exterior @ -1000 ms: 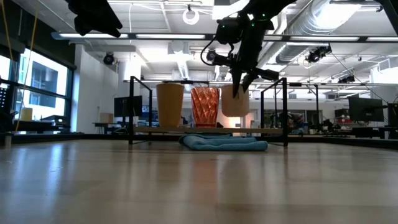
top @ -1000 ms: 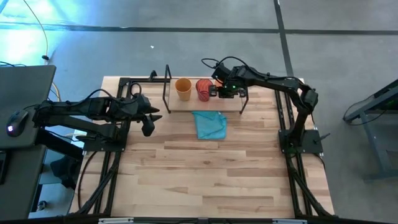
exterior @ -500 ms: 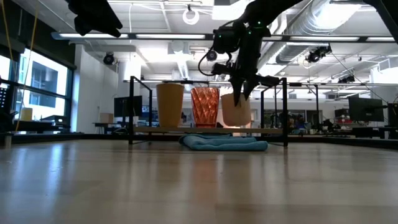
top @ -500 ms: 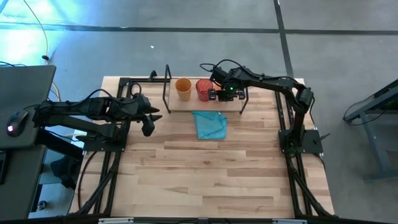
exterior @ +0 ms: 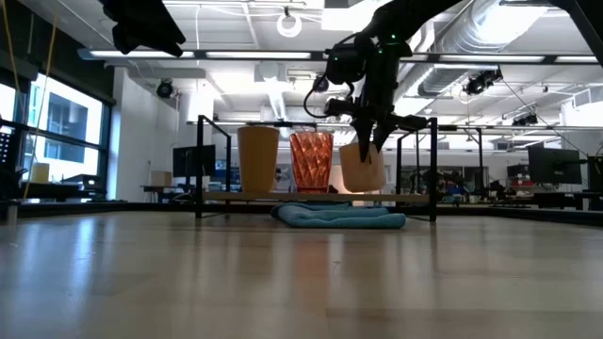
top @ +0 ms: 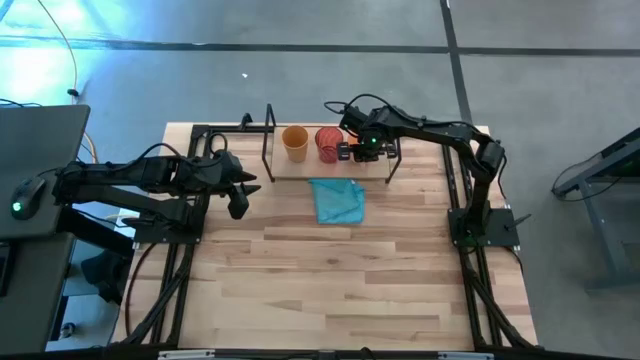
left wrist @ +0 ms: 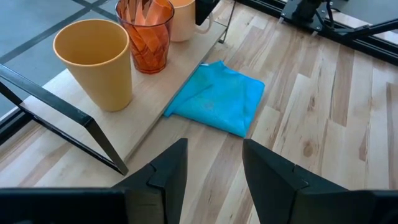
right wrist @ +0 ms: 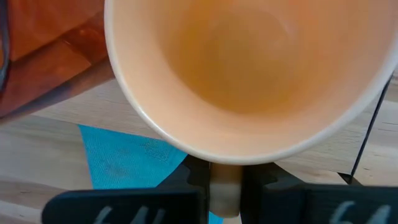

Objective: Stack small to large cups/mugs on shelf
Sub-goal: Put the light orange mug on the shelf

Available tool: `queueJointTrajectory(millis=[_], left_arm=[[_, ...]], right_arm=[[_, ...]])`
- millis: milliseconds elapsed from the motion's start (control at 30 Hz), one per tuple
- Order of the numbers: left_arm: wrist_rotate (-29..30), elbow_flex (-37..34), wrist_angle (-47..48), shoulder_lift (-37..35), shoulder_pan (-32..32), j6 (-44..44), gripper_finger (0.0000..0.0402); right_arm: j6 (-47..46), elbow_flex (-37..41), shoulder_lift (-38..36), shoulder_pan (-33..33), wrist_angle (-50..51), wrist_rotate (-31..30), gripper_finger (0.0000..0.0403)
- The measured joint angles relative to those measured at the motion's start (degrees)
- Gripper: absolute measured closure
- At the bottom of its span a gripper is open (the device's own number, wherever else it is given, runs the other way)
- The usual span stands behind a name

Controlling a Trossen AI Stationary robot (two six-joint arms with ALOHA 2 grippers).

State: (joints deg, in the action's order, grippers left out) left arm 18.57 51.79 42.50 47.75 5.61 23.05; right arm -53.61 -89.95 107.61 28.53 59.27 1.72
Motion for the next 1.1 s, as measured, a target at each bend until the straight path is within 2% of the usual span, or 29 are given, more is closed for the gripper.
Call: queueJointTrajectory(millis=[367,633,1100], left_arm=[[-0.04,0.00,0.00,0.00,0.01,0.13,0.0259],[-0.21,0.00,0.00,0.00,0.00,0.85,0.0259],[-2.38,0.00,0.01,0.01,0.00,1.39,0.0259]], right_arm=[[-0.16,0.01,0.00,0.00,-0.04,0.00,0.0380],[-1.37,0.02,0.00,-0.04,-0.07,-0.02,0.0331],[-0.07,0.02,0.00,-0.07,-0.22,-1.27,0.0325]])
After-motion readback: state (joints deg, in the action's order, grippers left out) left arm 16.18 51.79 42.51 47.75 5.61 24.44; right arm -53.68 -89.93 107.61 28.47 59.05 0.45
